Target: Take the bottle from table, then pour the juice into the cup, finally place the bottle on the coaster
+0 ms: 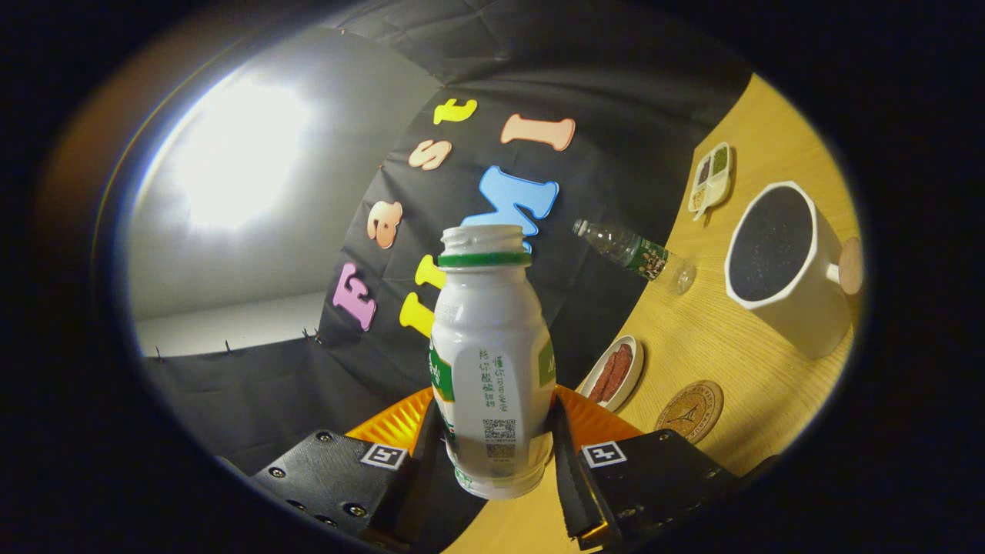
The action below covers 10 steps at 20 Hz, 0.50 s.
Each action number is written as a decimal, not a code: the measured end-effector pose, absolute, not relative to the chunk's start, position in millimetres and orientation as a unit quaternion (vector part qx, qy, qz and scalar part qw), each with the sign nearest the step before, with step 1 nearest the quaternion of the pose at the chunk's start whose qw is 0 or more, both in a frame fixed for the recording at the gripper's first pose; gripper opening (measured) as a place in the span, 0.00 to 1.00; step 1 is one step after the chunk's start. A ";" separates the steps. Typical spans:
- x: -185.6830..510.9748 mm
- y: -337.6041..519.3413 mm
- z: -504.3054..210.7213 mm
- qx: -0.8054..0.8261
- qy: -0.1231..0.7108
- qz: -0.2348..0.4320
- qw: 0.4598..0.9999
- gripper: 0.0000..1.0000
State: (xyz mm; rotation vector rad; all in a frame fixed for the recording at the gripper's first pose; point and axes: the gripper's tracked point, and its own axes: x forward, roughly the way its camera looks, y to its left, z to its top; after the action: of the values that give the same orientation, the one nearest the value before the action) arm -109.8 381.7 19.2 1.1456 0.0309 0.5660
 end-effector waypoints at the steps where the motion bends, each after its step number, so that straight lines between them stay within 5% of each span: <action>1: -107.5 378.5 17.0 0.545 0.017 0.259 0.797 0.67; 10: -100.9 360.9 14.7 0.635 0.021 0.235 0.736 0.67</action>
State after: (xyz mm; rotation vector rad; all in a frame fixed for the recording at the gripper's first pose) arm -100.9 360.9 14.7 1.3952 0.0463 0.5174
